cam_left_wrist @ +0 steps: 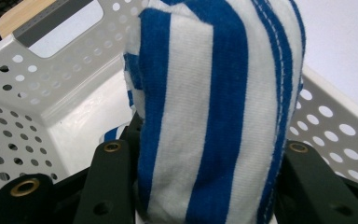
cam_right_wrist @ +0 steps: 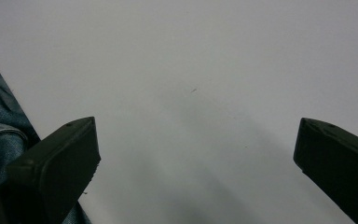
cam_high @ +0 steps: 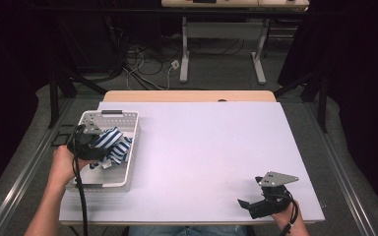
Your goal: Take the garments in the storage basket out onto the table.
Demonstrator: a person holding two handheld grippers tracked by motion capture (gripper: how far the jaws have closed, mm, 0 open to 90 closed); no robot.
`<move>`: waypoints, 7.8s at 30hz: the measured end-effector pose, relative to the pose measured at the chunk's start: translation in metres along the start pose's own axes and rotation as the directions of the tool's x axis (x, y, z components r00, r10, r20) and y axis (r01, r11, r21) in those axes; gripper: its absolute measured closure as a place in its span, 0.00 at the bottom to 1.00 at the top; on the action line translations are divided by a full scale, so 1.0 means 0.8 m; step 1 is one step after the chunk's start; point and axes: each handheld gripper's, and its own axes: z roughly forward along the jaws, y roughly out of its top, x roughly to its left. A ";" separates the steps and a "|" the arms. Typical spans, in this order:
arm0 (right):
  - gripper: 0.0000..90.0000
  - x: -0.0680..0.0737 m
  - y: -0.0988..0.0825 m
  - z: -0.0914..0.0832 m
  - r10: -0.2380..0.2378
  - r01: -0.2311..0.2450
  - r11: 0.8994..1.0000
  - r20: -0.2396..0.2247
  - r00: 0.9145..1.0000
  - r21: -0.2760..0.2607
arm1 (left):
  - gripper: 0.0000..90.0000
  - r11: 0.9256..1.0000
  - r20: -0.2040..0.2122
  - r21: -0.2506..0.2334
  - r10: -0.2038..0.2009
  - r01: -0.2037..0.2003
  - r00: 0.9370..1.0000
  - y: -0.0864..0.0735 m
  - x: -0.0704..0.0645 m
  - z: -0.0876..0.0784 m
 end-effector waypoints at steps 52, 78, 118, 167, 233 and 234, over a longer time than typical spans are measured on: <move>0.00 0.003 0.001 0.002 -0.004 0.004 1.000 -0.010 1.000 0.007 | 0.63 0.974 0.085 -0.200 0.128 -0.109 0.988 0.068 -0.042 -0.013; 0.00 0.005 0.001 0.003 -0.018 0.018 1.000 -0.015 1.000 0.009 | 0.62 0.952 0.164 -0.263 0.201 -0.154 0.966 0.091 -0.091 0.004; 0.00 0.005 0.001 0.003 -0.024 0.024 0.999 -0.018 1.000 0.025 | 0.62 0.930 0.229 -0.296 0.288 -0.215 0.930 0.105 -0.155 0.057; 0.00 0.006 0.001 0.003 -0.028 0.028 0.999 -0.016 0.999 0.030 | 0.60 0.945 0.267 -0.222 0.296 -0.240 0.917 0.098 -0.197 0.139; 0.00 0.007 0.000 -0.001 -0.030 0.031 0.999 -0.020 0.999 0.023 | 0.00 0.965 0.216 -0.194 0.218 -0.177 0.952 0.038 -0.200 0.038; 0.00 0.006 0.000 -0.001 -0.031 0.032 0.999 -0.019 0.999 0.022 | 0.00 0.965 0.217 -0.194 0.218 -0.177 0.952 0.036 -0.199 0.036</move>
